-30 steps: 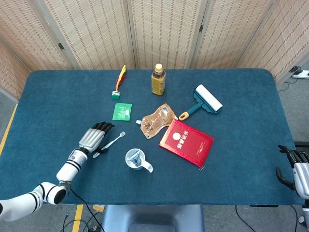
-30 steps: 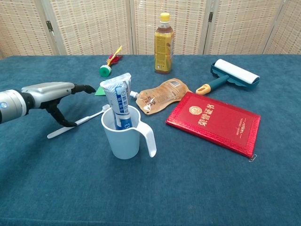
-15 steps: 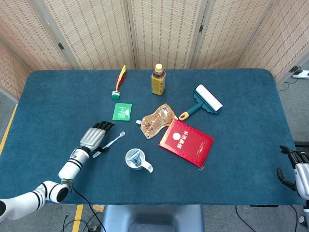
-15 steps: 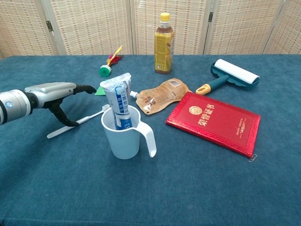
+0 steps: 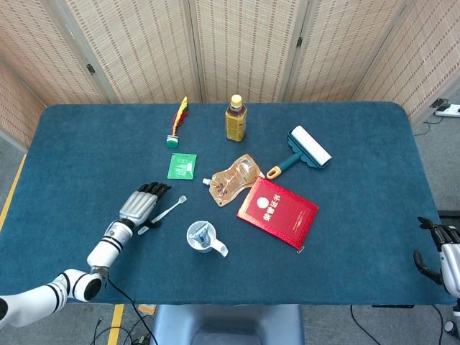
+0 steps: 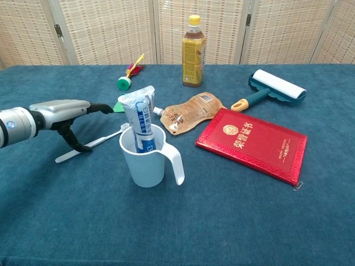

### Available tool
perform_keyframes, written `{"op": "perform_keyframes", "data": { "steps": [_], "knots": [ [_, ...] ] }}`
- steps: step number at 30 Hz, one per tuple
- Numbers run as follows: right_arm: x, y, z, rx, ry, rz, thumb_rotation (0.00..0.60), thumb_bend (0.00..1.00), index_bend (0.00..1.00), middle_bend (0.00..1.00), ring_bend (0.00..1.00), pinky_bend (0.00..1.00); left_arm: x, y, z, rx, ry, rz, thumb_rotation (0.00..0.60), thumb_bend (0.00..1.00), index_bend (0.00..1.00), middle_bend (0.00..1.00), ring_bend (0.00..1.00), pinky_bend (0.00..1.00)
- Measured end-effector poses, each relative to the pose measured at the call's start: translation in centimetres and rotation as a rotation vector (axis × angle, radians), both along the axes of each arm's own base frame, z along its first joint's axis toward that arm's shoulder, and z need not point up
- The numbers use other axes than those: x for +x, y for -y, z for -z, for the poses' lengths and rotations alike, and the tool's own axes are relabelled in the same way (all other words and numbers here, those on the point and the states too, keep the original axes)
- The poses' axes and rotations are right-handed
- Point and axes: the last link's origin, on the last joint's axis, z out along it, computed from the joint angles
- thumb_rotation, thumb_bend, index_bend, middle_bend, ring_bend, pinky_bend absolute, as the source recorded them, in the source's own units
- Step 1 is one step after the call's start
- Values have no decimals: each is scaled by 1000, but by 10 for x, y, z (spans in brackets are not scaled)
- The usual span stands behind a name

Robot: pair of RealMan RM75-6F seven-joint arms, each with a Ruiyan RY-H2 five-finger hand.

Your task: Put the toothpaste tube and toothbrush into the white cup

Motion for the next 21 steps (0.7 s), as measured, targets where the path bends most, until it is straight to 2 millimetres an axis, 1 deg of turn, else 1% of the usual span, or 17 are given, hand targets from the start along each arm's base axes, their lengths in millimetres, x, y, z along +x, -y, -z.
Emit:
{"op": "perform_keyframes", "data": {
  "steps": [11, 21],
  "knots": [
    [0, 0, 0, -2, 1, -3, 600, 342, 174, 299, 247, 249, -14, -9, -11, 49, -29, -48, 600, 288, 91, 100, 41, 137],
    [1, -1, 0, 0, -2, -2, 600, 343, 174, 299, 247, 249, -22, -25, -11, 106, -35, -89, 600, 288, 102, 100, 41, 137]
  ]
}}
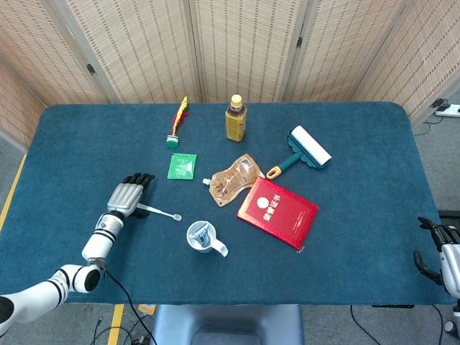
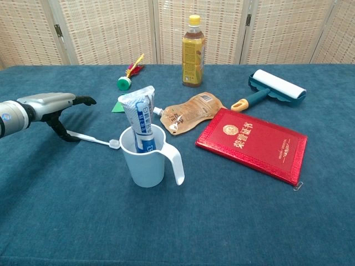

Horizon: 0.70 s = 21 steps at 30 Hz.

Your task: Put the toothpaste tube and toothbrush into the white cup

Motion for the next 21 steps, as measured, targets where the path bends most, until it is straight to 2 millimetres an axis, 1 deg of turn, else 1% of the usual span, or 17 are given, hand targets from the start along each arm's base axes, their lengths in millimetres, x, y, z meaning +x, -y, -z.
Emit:
{"op": "perform_keyframes", "data": {
  "steps": [3, 5, 9, 11, 16, 21],
  "knots": [
    [0, 0, 0, -1, 0, 0, 600, 343, 174, 299, 247, 249, 1, -5, 1, 18, 11, -6, 600, 288, 116, 100, 41, 137],
    [1, 0, -1, -2, 0, 0, 600, 343, 174, 299, 247, 249, 3, -6, 1, 24, 27, -8, 600, 288, 150, 99, 41, 137],
    [1, -1, -1, -6, 0, -1, 600, 343, 174, 300, 247, 249, 9, -4, 0, 12, 60, 9, 600, 288, 271, 99, 41, 137],
    [1, -1, -1, -3, 0, 1, 600, 343, 174, 300, 247, 249, 12, 0, -3, 6, 60, 40, 600, 288, 312, 99, 41, 137],
    [2, 1, 0, 0, 1, -9, 600, 342, 174, 299, 247, 249, 15, 9, -10, -20, 0, 131, 600, 288, 365, 99, 41, 137],
    [2, 0, 0, 0, 2, -10, 600, 343, 174, 299, 247, 249, 13, 12, -12, -22, -72, 187, 600, 288, 411, 99, 41, 137]
  ]
}}
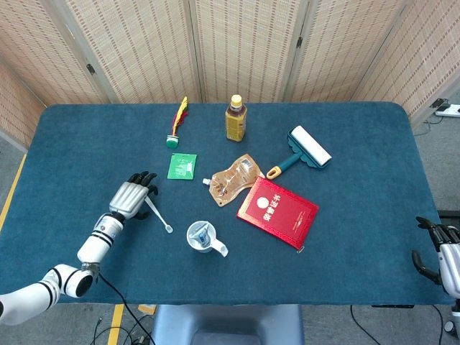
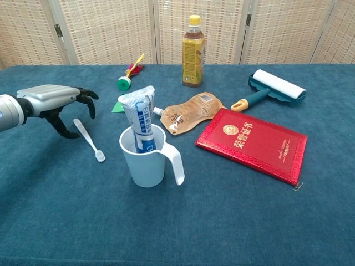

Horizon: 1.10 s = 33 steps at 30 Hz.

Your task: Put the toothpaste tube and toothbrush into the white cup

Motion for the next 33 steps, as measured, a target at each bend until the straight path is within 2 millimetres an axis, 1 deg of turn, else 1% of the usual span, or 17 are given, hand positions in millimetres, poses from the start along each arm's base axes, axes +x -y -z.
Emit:
{"op": "perform_keyframes", "data": {
  "steps": [3, 8, 15, 19, 23, 26, 33],
  "knots": [
    [0, -1, 0, -2, 1, 1, 600, 342, 174, 300, 247, 249, -5, 0, -1, -2, -31, 14, 600, 288, 436, 99, 41, 137],
    [0, -2, -1, -4, 1, -1, 600, 342, 174, 300, 247, 249, -11, -1, 3, -16, -39, 8, 600, 288, 440, 100, 41, 137],
    [1, -2, -1, -6, 0, -1, 600, 342, 174, 299, 247, 249, -8, -1, 11, -44, -40, 12, 600, 288, 402, 100, 41, 137],
    [0, -3, -2, -9, 0, 1, 600, 343, 174, 299, 247, 249, -7, -4, 13, -54, -65, 9, 600, 289, 398, 100, 41, 137],
    [0, -4, -2, -11, 0, 3, 600, 343, 174, 299, 247, 249, -7, -6, 11, -53, -62, -14, 600, 323, 432, 99, 40, 137],
    [0, -3, -2, -12, 0, 3, 600, 343, 174, 299, 247, 249, -10, -5, 7, -58, -70, -30, 600, 328, 461, 100, 37, 137],
    [1, -2, 0, -8, 1, -6, 600, 343, 174, 299, 247, 249, -17, 0, 1, -87, -77, -76, 600, 328, 476, 100, 34, 137]
  ]
}}
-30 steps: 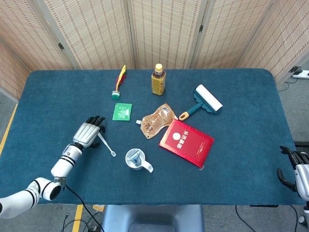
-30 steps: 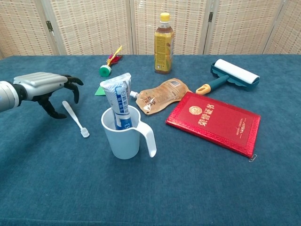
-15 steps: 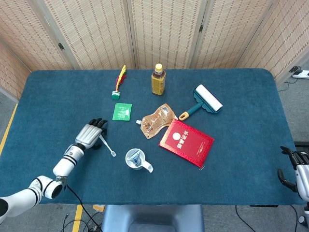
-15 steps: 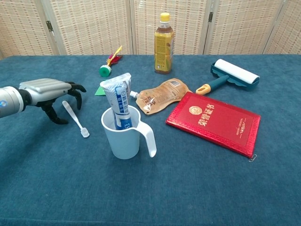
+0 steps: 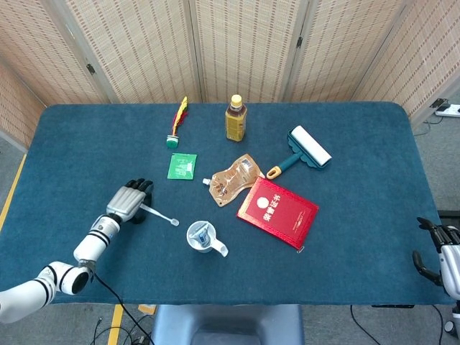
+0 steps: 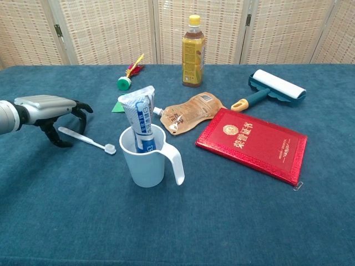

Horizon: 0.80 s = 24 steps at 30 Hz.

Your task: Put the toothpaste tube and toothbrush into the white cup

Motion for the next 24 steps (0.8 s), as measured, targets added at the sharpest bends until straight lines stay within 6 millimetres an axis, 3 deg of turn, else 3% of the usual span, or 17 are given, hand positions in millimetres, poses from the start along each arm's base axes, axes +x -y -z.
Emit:
{"op": "perform_keyframes", "data": {
  "steps": [8, 24],
  "knots": [
    [1, 0, 0, 2, 0, -3, 600, 343, 174, 299, 247, 249, 1, 11, -2, 1, 62, -30, 600, 328, 503, 99, 34, 137],
    [-2, -1, -1, -2, -1, 10, 600, 342, 174, 299, 247, 249, 10, 4, 17, 58, 136, -45, 600, 330, 561, 100, 34, 137]
  ]
}}
